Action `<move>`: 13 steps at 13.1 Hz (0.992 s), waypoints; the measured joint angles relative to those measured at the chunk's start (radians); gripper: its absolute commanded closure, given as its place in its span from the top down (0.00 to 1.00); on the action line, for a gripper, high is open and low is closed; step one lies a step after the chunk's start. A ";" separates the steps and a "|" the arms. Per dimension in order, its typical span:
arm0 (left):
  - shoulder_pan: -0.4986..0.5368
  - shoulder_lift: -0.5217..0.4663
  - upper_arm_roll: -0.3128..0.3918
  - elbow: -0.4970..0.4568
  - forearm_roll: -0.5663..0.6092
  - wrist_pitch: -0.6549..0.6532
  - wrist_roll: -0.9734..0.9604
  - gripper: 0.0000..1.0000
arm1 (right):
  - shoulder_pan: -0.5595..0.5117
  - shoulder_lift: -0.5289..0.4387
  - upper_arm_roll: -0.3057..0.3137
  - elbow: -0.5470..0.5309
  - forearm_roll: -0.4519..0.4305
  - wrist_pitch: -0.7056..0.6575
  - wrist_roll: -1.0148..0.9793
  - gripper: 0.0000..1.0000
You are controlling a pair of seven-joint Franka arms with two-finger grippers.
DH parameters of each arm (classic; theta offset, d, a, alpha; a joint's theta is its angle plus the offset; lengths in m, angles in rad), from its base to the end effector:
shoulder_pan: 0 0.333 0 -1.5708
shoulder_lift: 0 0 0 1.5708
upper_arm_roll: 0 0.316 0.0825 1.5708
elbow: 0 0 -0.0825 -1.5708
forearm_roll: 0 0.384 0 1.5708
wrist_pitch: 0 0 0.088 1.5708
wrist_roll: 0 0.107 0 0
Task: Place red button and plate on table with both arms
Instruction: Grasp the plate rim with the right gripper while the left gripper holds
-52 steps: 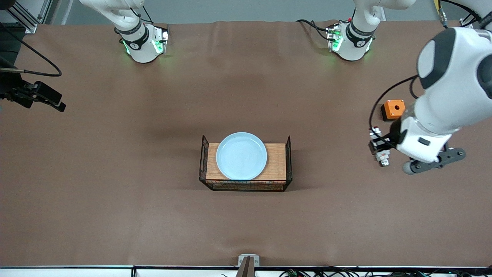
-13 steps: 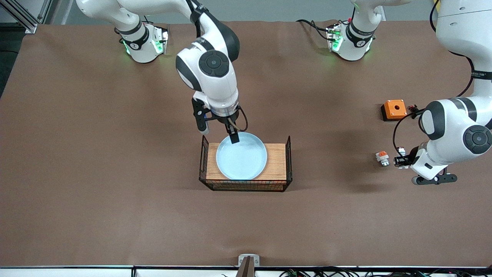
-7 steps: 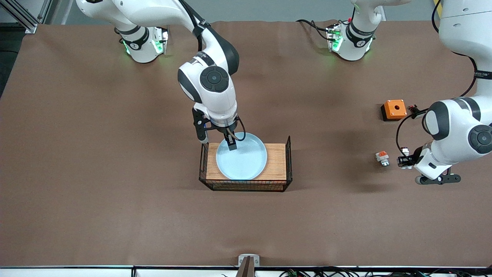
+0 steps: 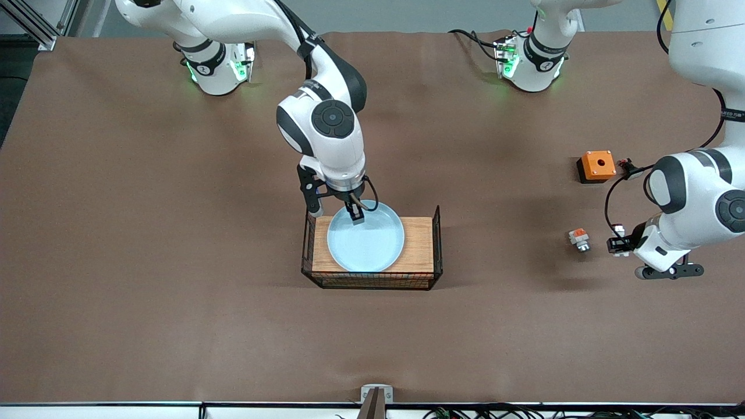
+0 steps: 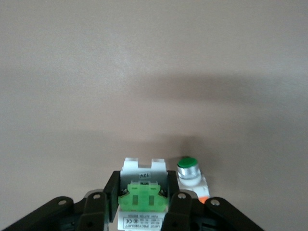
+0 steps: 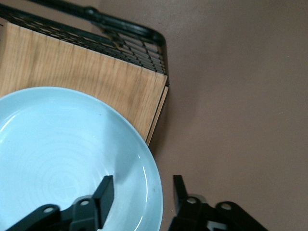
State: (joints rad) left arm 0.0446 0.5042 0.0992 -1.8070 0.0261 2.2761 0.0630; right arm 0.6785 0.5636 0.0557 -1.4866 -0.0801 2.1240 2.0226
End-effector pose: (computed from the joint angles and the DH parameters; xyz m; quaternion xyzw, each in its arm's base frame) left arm 0.6422 0.0890 0.2631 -0.9990 -0.0260 0.0199 0.0319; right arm 0.5362 0.4700 0.3524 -0.8077 0.5880 -0.0269 0.0329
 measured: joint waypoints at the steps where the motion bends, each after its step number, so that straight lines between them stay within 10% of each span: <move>1: 0.003 0.016 0.000 -0.001 0.000 0.021 0.007 0.01 | 0.000 0.000 0.000 0.000 0.000 0.000 -0.008 0.37; 6: 0.041 0.094 0.000 -0.001 0.000 0.123 0.062 0.02 | 0.000 0.002 0.003 0.000 0.000 0.000 -0.035 0.09; 13: 0.082 0.124 -0.013 0.002 -0.032 0.162 0.093 0.14 | 0.001 0.004 0.008 0.007 0.000 0.009 -0.037 0.01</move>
State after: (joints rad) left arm 0.1270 0.6285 0.0861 -1.8049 -0.0064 2.4384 0.1565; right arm 0.6795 0.5673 0.0637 -1.4793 -0.0802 2.1332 1.9858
